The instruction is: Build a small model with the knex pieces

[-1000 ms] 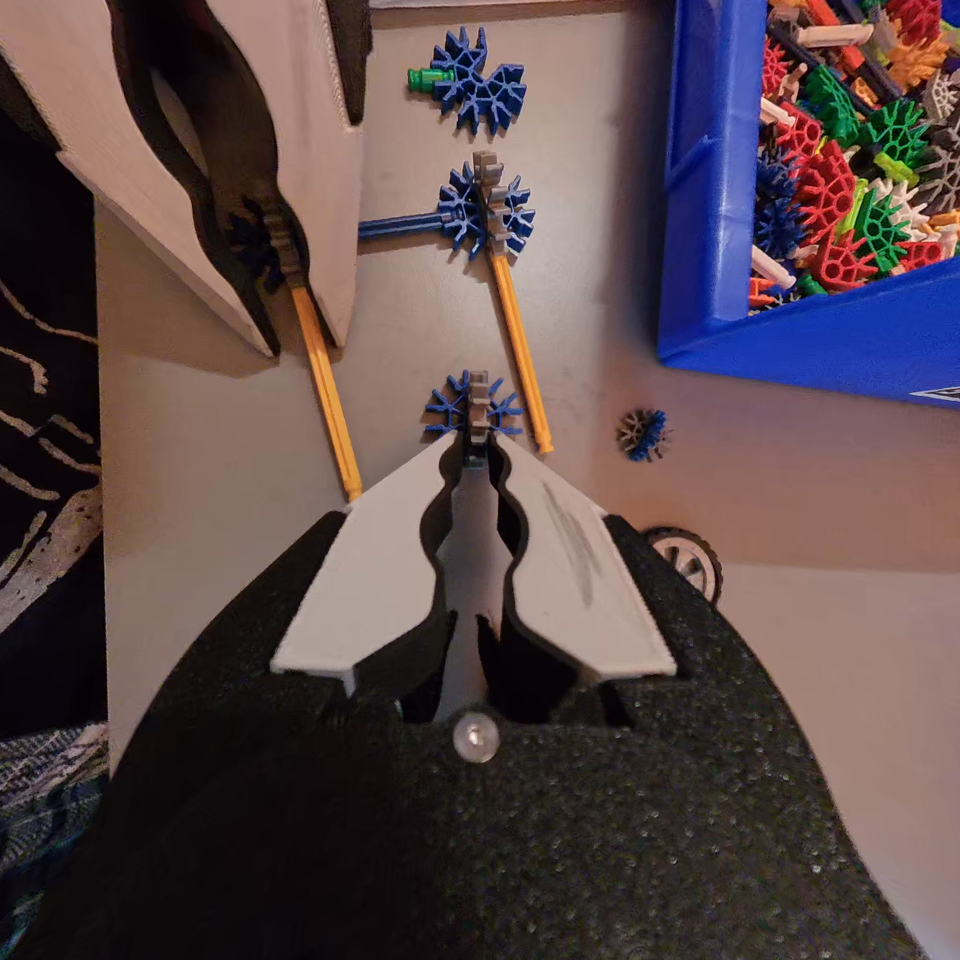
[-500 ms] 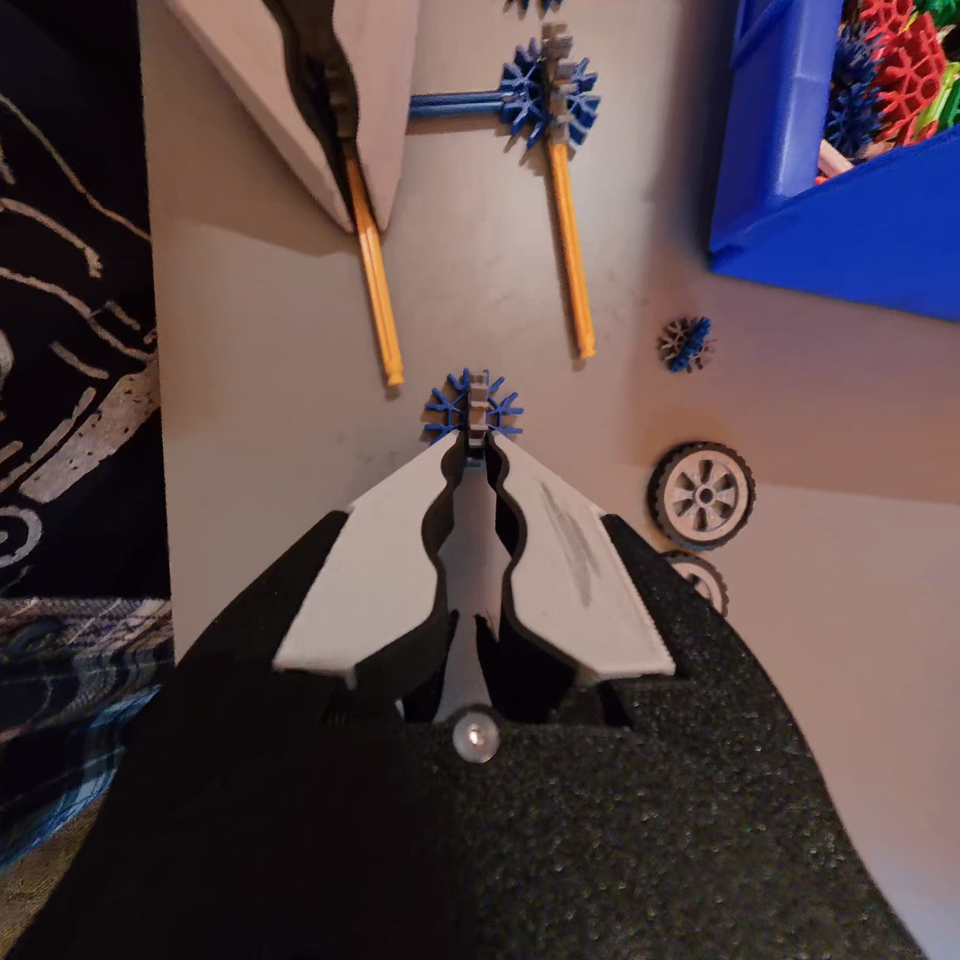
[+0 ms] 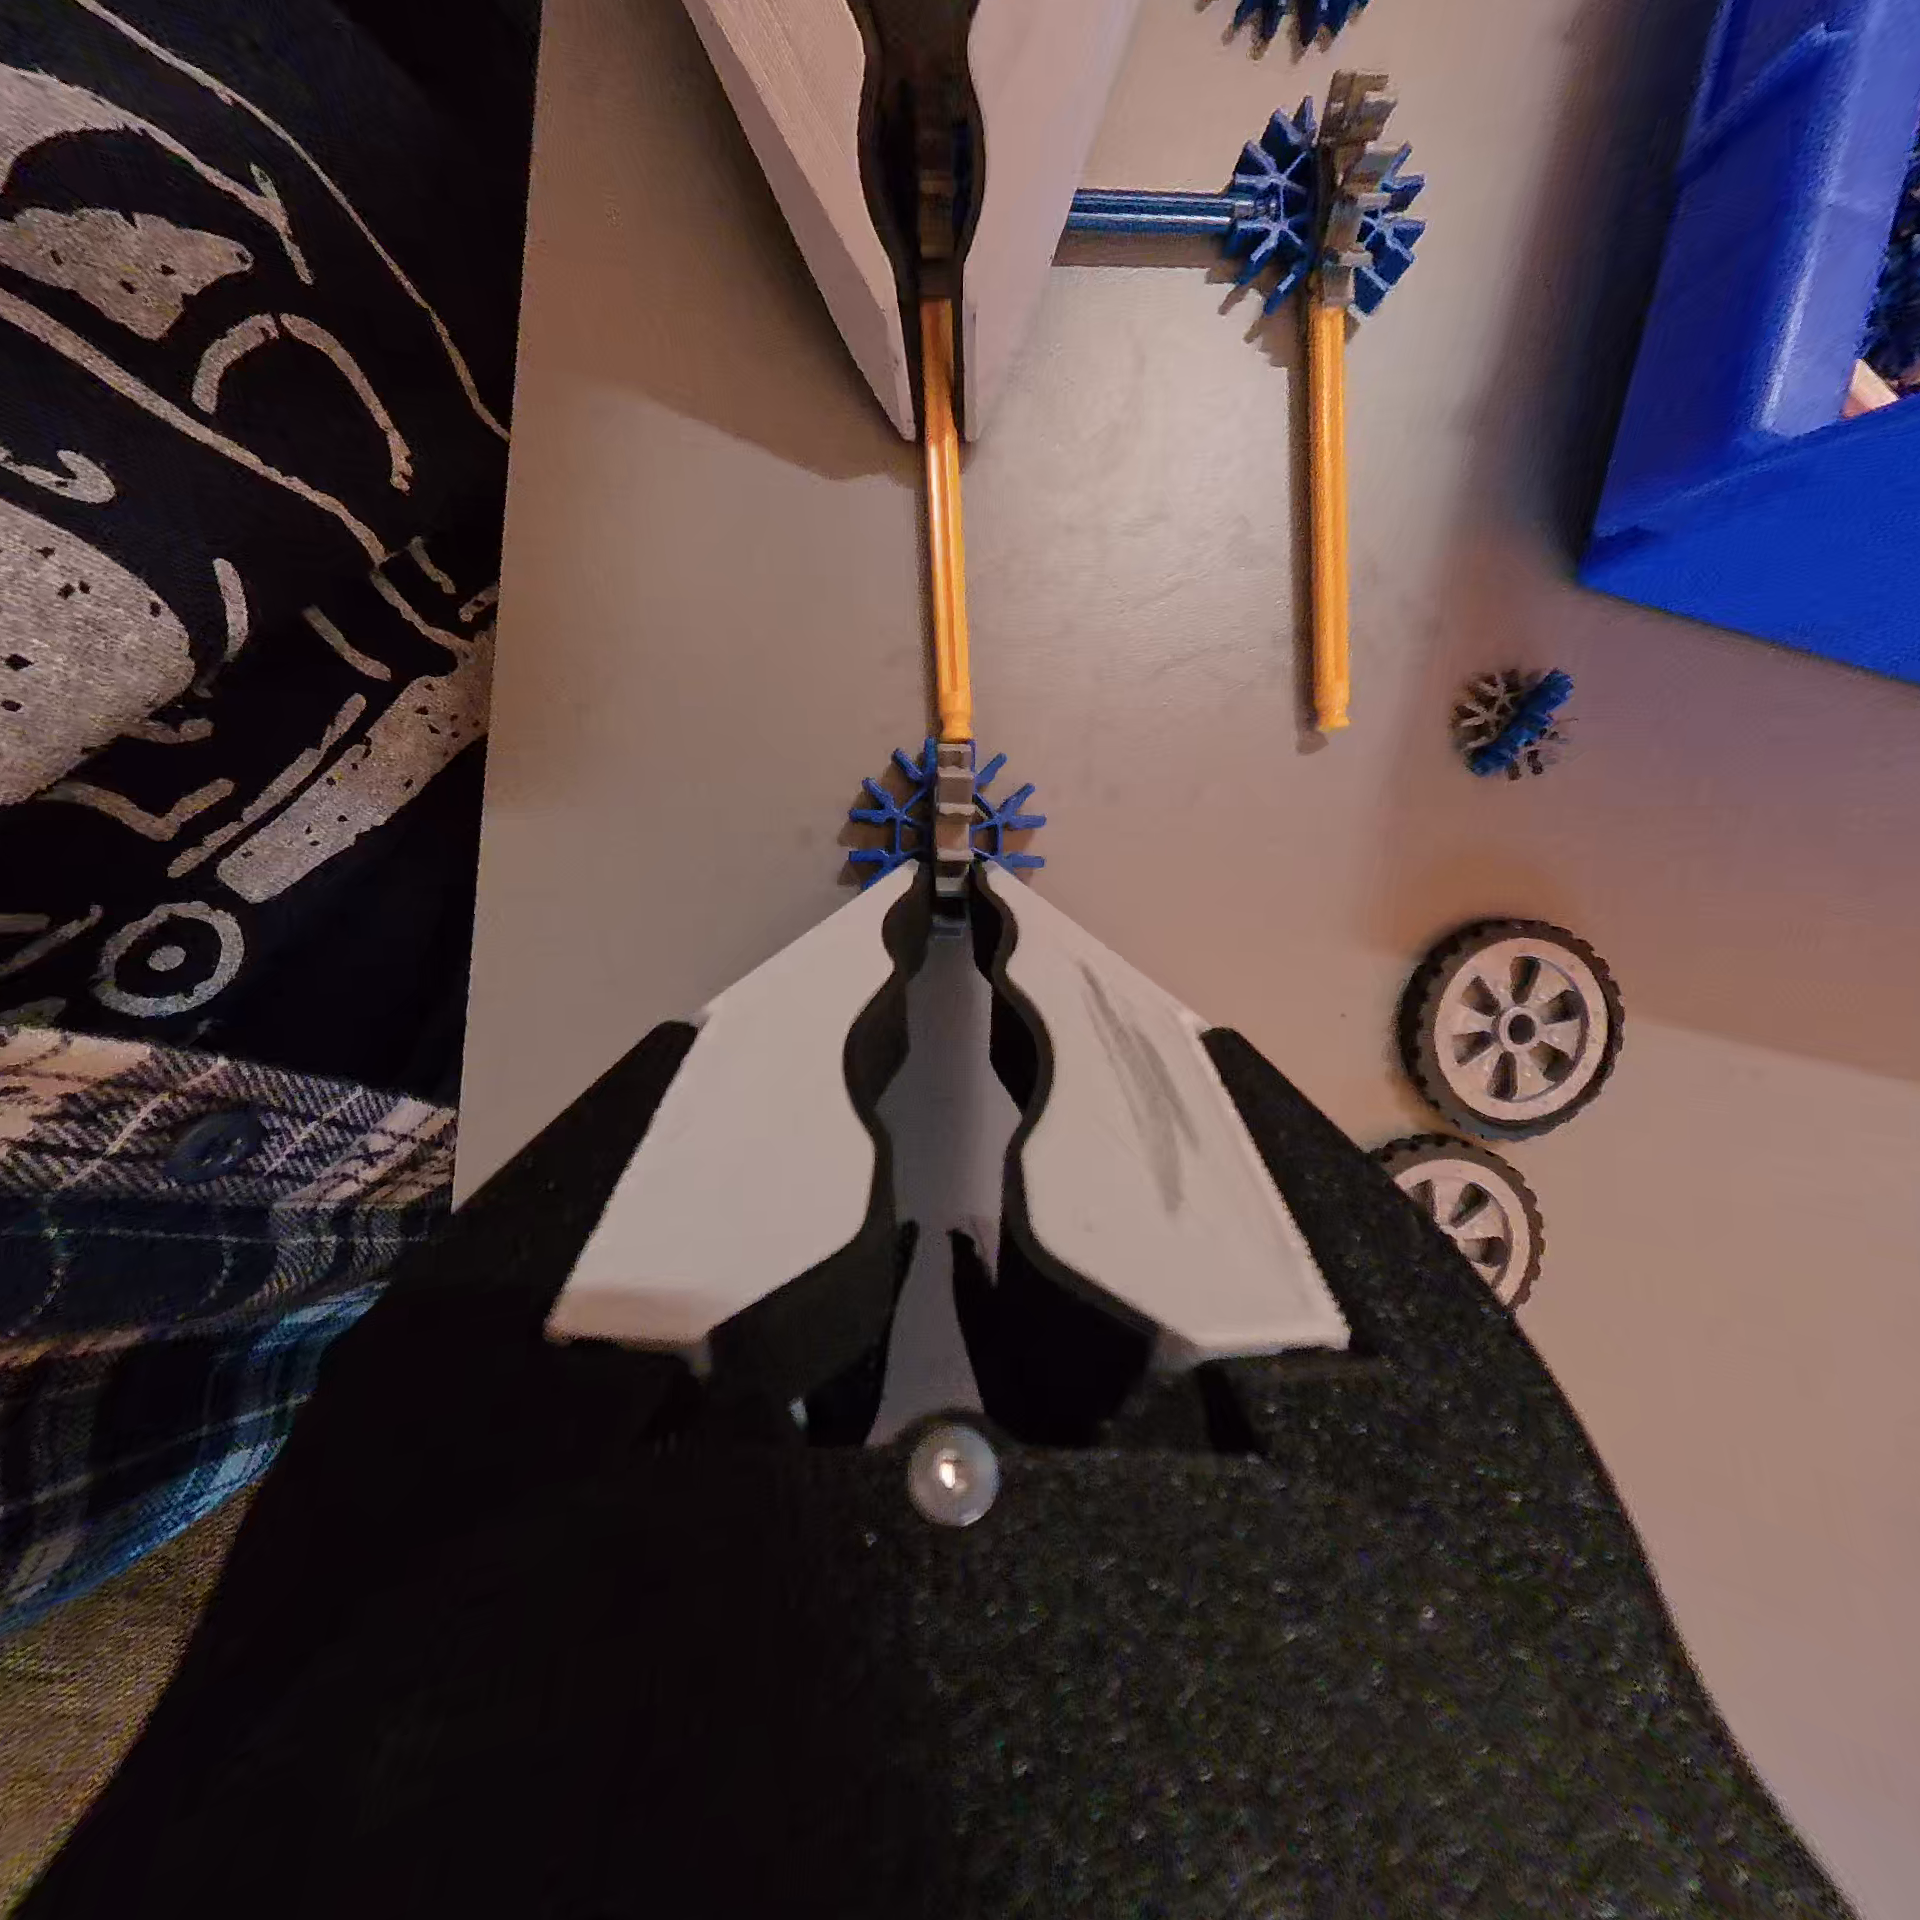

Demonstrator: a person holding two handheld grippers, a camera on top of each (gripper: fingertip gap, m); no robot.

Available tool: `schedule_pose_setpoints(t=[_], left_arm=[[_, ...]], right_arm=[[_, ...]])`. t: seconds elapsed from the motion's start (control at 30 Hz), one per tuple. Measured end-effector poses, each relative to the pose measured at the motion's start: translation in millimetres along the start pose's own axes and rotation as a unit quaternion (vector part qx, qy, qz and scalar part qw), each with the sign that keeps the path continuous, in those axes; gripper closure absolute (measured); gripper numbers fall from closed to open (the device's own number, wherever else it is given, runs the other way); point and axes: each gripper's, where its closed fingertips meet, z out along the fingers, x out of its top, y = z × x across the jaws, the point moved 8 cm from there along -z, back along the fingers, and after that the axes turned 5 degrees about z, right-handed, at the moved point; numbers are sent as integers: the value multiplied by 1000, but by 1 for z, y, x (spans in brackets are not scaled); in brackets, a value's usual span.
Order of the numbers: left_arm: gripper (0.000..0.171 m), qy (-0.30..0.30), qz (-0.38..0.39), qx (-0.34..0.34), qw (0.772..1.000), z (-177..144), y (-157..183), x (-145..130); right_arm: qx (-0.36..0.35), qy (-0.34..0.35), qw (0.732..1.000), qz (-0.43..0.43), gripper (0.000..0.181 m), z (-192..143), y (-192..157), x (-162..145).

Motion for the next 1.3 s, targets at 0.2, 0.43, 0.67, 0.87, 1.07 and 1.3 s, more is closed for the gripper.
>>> schedule_pose_setpoints(t=[0.2, 0.43, 0.67, 0.87, 1.07, 1.3], left_arm=[[168, 0, 1, -4, 1000, 0, -1, 0], [168, 5, -2, -6, 1000, 0, -1, 0], [163, 6, -8, 0, 1000, -1, -2, -1], [164, 8, -5, -5, 1000, 2, -1, 1], [167, 9, -1, -10, 1000, 5, -1, 4], [161, 13, -5, -10, 1000, 5, 0, 5]], right_arm=[[0, 3, 1000, 3, 174, 0, 1, 0], [-2, 4, 1000, 3, 174, 1, 1, 1], [-5, 4, 1000, 4, 170, 1, 1, 1], [-7, 8, 1000, 4, 170, 2, 1, 2], [-4, 13, 1000, 3, 170, 3, 1, 2], [-3, 14, 1000, 5, 170, 3, 1, 3]])
